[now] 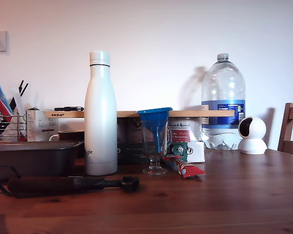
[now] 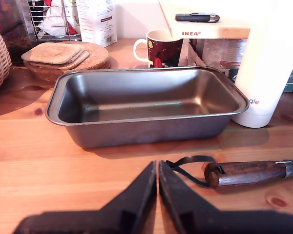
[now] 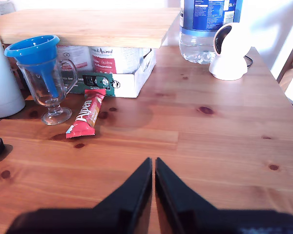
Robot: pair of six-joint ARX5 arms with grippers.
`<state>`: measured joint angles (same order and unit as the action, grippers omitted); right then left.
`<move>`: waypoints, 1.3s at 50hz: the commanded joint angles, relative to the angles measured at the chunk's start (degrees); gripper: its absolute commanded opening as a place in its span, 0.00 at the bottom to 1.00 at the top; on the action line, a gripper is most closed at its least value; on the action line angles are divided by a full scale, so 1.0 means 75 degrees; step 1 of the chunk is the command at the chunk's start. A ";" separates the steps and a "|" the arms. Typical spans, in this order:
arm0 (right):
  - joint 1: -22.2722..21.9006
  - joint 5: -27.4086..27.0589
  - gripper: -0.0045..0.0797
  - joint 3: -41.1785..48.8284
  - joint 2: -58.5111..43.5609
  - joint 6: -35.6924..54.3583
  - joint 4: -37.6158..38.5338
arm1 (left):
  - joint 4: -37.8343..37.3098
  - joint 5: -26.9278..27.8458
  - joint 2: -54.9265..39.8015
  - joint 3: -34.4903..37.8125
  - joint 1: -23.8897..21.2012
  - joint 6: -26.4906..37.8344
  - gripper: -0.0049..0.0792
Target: Touch the lid of the water bottle in front of you
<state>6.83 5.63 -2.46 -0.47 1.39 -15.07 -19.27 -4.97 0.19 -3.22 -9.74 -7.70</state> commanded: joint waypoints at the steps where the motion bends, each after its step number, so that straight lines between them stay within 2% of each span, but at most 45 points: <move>1: -0.0012 0.0662 0.04 0.0026 0.0050 -0.0414 0.0935 | 0.1384 0.2235 0.0073 0.0070 -0.0003 -0.0318 0.04; 10: -0.0012 0.0679 0.04 0.0026 0.0050 -0.0423 0.0924 | 0.1393 0.2250 0.0073 0.0070 -0.0003 -0.0321 0.04; 18: 0.0032 0.1760 0.04 0.0026 0.0050 -0.0746 0.0944 | 0.1597 0.2868 0.0073 0.0070 -0.0035 -0.0318 0.04; 24: 0.0242 0.2197 0.04 0.0026 0.0050 -0.0796 0.0956 | 0.1641 0.3031 0.0073 0.0070 -0.0137 -0.0318 0.04; 38: 0.0944 0.2238 0.04 0.0026 0.0050 -0.0790 0.1014 | 0.1964 0.3118 0.0070 0.0070 -0.0606 -0.0318 0.04; 50: 0.1545 0.2232 0.04 0.0026 0.0050 -0.0790 0.1078 | 0.1988 0.2908 0.0070 0.0070 -0.0880 -0.0318 0.04; 65: 0.1644 0.2180 0.04 0.0026 0.0050 -0.0787 0.1049 | 0.2885 0.2355 0.0070 0.0070 -0.0941 -0.0312 0.04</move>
<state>18.96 22.02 -2.68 -0.47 -4.45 -7.57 0.95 13.32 0.19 -3.60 -16.51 -10.09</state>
